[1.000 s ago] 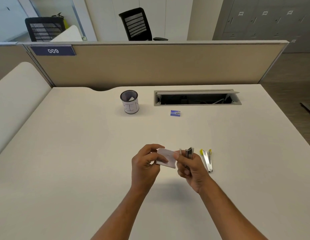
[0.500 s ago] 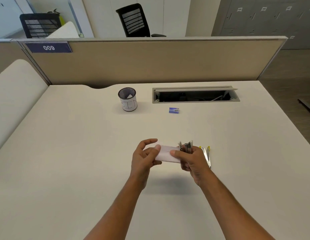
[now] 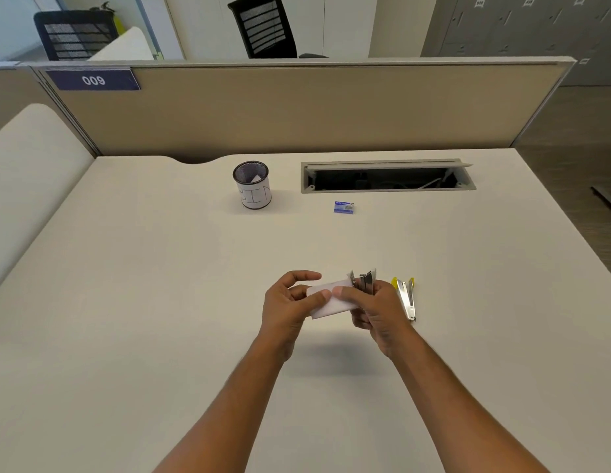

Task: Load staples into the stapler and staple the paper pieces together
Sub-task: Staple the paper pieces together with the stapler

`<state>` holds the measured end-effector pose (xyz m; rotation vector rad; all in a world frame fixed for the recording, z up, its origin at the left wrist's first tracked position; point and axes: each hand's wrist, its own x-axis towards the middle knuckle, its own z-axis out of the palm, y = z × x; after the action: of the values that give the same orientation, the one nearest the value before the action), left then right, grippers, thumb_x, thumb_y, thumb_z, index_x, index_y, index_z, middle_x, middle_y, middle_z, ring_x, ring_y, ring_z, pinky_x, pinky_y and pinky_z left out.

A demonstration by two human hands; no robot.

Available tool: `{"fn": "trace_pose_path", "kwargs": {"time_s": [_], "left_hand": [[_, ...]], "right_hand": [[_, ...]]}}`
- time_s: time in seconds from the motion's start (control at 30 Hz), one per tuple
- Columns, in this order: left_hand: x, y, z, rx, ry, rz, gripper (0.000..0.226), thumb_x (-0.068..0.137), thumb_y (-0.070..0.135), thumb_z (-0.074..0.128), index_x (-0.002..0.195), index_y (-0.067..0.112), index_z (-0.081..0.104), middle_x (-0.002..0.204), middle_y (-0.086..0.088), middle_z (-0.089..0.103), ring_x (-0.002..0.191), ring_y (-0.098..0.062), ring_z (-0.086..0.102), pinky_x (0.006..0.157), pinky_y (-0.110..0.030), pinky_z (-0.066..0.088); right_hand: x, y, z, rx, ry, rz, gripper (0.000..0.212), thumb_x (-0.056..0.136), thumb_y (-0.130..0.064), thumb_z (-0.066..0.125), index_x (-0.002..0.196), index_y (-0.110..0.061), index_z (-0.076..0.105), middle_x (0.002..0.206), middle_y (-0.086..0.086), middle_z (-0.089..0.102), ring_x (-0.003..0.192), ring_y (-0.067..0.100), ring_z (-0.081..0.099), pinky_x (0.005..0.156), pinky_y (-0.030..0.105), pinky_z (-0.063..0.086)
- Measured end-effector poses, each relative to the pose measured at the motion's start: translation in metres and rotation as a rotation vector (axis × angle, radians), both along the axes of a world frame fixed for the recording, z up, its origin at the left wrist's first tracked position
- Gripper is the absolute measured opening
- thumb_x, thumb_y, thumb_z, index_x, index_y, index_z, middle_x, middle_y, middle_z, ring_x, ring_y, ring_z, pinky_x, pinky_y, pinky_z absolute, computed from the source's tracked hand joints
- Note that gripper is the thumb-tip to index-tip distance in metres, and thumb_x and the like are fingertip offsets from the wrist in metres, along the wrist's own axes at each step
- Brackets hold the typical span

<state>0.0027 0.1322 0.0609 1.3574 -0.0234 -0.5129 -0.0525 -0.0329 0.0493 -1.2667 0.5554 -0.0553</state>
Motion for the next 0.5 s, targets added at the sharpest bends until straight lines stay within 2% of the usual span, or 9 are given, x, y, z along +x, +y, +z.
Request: {"fn": "trace_pose_path", "kwargs": {"time_s": [0.17,0.33,0.5], "left_hand": [[0.0010,0.0000,0.0021,-0.057,0.037,0.002,0.032,0.071,0.011,0.080,0.101,0.015,0.073,0.068,-0.011,0.067,0.068,-0.023,0.061,0.061,-0.029,0.054],[0.0009,0.0000,0.0018,-0.031,0.018,-0.006,0.032,0.072,0.015,0.080,0.103,0.016,0.071,0.062,-0.004,0.067,0.066,-0.019,0.063,0.060,-0.028,0.053],[0.0021,0.0006,-0.0004,0.000,-0.011,0.004,0.027,0.073,0.017,0.082,0.098,0.022,0.074,0.068,-0.008,0.070,0.067,-0.019,0.064,0.062,-0.029,0.053]], "right_hand": [[0.0018,0.0007,-0.0015,0.091,-0.004,-0.034,0.021,0.072,-0.021,0.080,0.078,-0.008,0.064,0.056,-0.003,0.031,0.043,0.013,0.023,0.041,0.020,0.022],[0.0018,0.0001,-0.0062,0.104,-0.010,-0.031,0.031,0.071,-0.024,0.081,0.088,-0.004,0.064,0.059,-0.002,0.027,0.046,0.014,0.020,0.041,0.020,0.021],[0.0006,-0.0004,-0.0085,0.108,-0.015,-0.031,0.035,0.071,-0.026,0.084,0.089,-0.005,0.062,0.059,-0.001,0.027,0.045,0.014,0.020,0.041,0.020,0.022]]}}
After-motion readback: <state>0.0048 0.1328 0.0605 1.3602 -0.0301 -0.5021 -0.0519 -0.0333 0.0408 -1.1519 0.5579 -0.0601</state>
